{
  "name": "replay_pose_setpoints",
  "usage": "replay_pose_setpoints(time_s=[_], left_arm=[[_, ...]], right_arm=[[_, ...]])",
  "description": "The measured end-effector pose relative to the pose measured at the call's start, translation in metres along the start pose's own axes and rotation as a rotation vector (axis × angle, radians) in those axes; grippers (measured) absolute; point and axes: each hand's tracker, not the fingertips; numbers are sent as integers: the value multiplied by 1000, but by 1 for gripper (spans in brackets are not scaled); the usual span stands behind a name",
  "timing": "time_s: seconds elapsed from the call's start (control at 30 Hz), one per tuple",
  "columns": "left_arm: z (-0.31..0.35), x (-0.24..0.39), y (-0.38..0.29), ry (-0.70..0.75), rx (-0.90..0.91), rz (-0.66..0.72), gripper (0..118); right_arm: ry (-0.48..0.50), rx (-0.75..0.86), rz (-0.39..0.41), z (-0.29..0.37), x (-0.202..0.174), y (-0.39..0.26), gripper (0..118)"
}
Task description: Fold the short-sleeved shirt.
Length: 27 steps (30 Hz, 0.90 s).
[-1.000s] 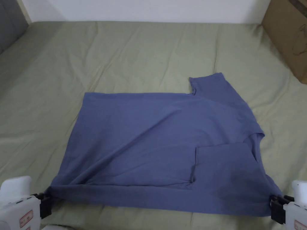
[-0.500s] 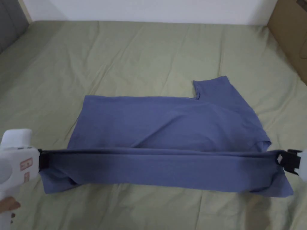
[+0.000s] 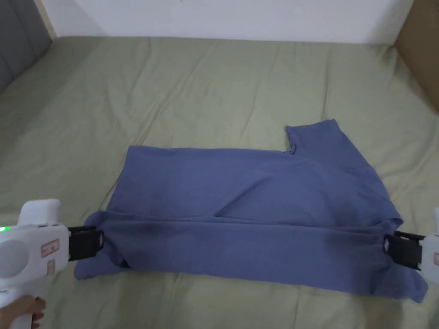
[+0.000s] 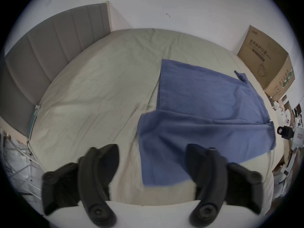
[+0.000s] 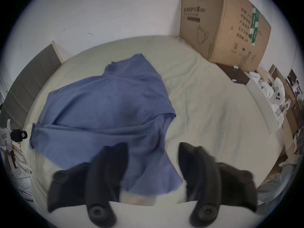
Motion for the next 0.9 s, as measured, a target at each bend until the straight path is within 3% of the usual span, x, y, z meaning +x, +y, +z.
replay_pose_setpoints(time_s=[0.03,0.07,0.13,0.27,0.3,0.33,0.37,0.4,0.43,0.57,0.6,0.63,0.67,0.73,0.77,0.8,0.83,0.87,0.9], left_arm=[[13,-1,-10,-12,20,25,42],[20,0,-19,-10,17,35,6],[35,2,-43,-4,33,53,2],[36,-1,-71,8,19,85,3],[29,-2,-70,11,12,85,9],[24,-4,-67,19,3,79,31],[20,-4,-63,18,-6,76,75],[14,-5,-58,24,-9,72,98],[7,-4,-52,19,-5,70,105],[-26,2,-38,28,-51,62,101],[-40,1,-40,33,-99,36,98],[-53,1,-43,43,-128,32,83],[-62,1,-46,67,-159,40,51],[-48,3,-41,58,-109,63,50],[-43,4,-37,53,-106,53,34],[-40,6,-33,58,-92,47,11],[-38,6,-31,52,-91,50,8],[-40,6,-28,47,-106,44,8],[-41,8,-27,53,-112,28,8]], right_arm=[[-9,-20,13,10,-5,-7,20],[-12,-47,29,15,-9,-15,8],[25,-70,23,27,-15,-39,0],[51,-73,-31,43,-25,-72,0],[60,-68,-68,46,-26,-76,0],[67,-71,-75,46,-27,-79,0],[70,-77,-71,45,-27,-80,0],[67,-81,-70,45,-29,-81,0],[61,-82,-72,45,-29,-81,0],[87,-85,-120,43,-28,-80,0],[92,-89,-124,42,-28,-80,0],[97,-94,-121,40,-28,-79,0],[95,-96,-115,39,-30,-79,0],[93,-101,-97,39,-31,-78,0],[92,-98,-98,37,-30,-77,0],[94,-89,-106,36,-26,-75,4],[93,-79,-116,32,-22,-71,20],[92,-74,-127,28,-18,-66,44],[89,-71,-138,18,-8,-61,57]])
